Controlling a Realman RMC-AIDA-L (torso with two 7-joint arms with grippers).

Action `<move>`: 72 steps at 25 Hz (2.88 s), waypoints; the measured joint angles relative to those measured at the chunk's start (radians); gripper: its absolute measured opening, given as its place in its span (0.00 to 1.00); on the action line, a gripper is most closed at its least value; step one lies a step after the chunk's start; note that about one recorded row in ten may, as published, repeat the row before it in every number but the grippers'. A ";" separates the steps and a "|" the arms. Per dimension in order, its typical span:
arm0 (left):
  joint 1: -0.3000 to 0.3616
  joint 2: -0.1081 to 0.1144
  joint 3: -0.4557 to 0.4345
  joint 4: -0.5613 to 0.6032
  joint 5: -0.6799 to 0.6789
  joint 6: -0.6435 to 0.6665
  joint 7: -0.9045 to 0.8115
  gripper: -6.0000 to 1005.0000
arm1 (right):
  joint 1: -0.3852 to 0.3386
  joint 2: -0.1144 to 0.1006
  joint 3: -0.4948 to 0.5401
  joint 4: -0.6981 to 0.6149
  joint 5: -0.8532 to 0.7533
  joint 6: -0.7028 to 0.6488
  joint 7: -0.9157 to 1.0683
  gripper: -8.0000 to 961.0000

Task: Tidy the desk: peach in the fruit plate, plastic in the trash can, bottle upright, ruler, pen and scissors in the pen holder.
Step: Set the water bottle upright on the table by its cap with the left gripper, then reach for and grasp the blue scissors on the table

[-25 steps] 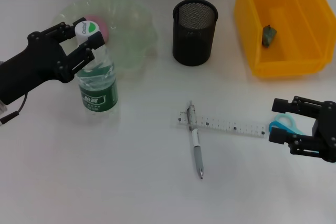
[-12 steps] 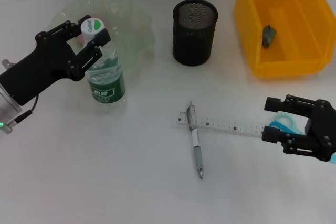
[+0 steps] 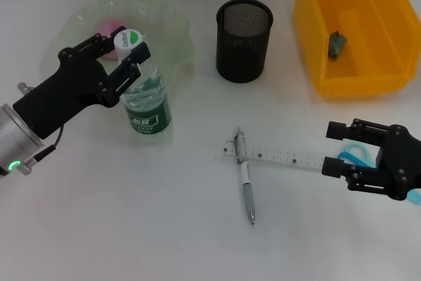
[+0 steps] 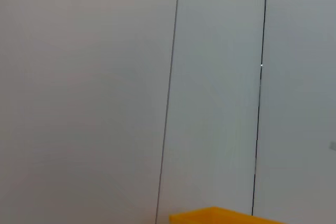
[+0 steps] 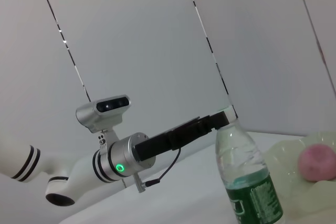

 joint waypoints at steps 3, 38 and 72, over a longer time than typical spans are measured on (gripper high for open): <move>0.000 -0.001 -0.007 -0.025 -0.017 0.001 0.001 0.50 | 0.005 0.000 0.000 0.001 0.000 0.000 0.000 0.78; 0.044 0.006 0.196 0.158 0.387 0.156 -0.269 0.83 | 0.206 -0.042 -0.398 -0.882 -0.344 -0.126 0.860 0.78; -0.007 0.003 0.204 0.130 0.390 0.095 -0.325 0.83 | 0.174 0.033 -0.878 -0.778 -0.765 0.204 1.248 0.78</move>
